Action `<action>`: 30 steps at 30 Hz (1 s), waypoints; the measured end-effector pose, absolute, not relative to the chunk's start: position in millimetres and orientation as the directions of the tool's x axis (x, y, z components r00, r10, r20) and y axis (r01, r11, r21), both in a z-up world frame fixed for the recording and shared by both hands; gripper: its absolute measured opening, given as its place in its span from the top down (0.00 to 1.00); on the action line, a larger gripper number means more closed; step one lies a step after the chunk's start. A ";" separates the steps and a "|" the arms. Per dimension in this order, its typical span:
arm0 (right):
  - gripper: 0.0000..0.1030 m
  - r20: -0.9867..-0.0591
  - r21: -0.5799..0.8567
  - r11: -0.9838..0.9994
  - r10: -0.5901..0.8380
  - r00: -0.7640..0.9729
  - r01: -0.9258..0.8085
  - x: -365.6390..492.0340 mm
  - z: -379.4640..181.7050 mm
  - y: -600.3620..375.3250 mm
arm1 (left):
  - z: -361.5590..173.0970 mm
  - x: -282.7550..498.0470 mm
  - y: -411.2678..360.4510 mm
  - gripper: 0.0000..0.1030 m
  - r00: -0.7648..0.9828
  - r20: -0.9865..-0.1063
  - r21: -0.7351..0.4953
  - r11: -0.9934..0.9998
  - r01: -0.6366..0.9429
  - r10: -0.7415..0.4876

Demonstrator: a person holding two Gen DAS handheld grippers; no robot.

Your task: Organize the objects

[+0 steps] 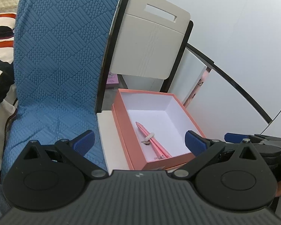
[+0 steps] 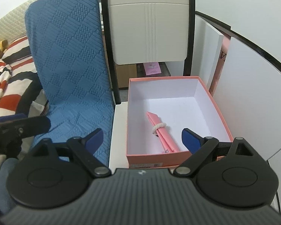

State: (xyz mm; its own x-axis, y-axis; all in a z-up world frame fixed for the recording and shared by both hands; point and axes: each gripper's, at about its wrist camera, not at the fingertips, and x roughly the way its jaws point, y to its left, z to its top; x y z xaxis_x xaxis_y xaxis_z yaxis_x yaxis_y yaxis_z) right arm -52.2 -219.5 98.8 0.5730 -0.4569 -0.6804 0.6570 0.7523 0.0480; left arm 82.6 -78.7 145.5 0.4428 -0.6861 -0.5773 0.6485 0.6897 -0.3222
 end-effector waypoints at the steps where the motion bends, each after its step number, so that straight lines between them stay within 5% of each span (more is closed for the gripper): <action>1: 0.11 -0.678 0.046 0.749 -0.462 0.571 0.661 -54.0 99.3 -216.8 | 145.7 81.0 -76.4 0.00 0.444 -0.575 -0.319 0.689 0.651 -0.687; 30: 0.11 -0.683 0.041 0.709 -0.494 0.538 0.704 -85.4 90.0 -186.6 | 139.4 56.6 -54.2 0.00 0.438 -0.578 -0.288 0.674 0.680 -0.689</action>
State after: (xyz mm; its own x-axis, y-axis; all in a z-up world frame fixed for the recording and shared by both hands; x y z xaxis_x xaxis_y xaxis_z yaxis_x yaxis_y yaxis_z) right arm -85.4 -186.6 90.0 0.5380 -0.4944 -0.6827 0.7042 0.7088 0.0415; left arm 56.6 -54.2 139.4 0.4378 -0.6887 -0.5780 0.6801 0.6741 -0.2880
